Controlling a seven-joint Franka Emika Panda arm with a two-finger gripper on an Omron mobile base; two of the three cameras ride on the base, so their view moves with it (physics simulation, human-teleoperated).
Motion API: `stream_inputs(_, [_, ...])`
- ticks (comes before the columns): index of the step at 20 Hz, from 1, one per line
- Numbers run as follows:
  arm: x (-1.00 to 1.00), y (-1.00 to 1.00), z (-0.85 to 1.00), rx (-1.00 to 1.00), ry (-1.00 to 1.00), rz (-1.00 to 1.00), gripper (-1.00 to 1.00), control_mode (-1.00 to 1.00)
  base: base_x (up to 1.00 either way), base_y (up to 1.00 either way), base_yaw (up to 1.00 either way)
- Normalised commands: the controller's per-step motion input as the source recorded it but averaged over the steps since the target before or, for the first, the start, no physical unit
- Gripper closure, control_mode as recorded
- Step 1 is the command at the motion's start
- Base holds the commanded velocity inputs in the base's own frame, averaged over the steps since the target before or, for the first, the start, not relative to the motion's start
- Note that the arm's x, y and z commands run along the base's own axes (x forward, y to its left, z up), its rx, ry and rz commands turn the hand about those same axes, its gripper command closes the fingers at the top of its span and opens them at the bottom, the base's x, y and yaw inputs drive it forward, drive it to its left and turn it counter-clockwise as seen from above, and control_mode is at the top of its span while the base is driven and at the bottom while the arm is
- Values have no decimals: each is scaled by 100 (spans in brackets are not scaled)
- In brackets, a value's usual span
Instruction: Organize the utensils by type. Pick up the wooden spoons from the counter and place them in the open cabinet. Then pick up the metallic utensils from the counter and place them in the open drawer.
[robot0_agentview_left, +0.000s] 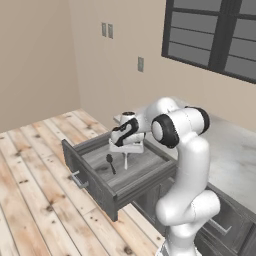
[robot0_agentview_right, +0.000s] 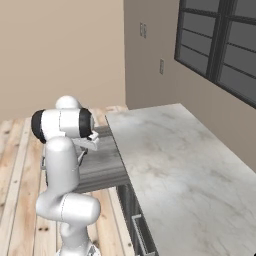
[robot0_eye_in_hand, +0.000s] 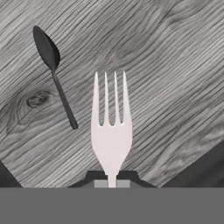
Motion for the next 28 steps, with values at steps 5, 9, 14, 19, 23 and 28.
stream_inputs(5, [28, 6, -38, 0, 0, -8, 100, -100, 0, 0, 0])
stream_inputs(9, [10, 0, -38, 0, 0, -4, 100, -100, 0, 0, 0])
stream_inputs(14, [9, 0, -34, 0, 0, -4, 100, -100, 0, 0, 0])
stream_inputs(19, [10, 0, -34, 0, 0, -3, 100, -100, 0, 0, 0])
stream_inputs(23, [14, 0, -27, 0, 0, -3, 100, -100, 0, 0, 0])
stream_inputs(28, [7, 0, -23, 0, 0, -1, 100, -100, 0, 0, 0])
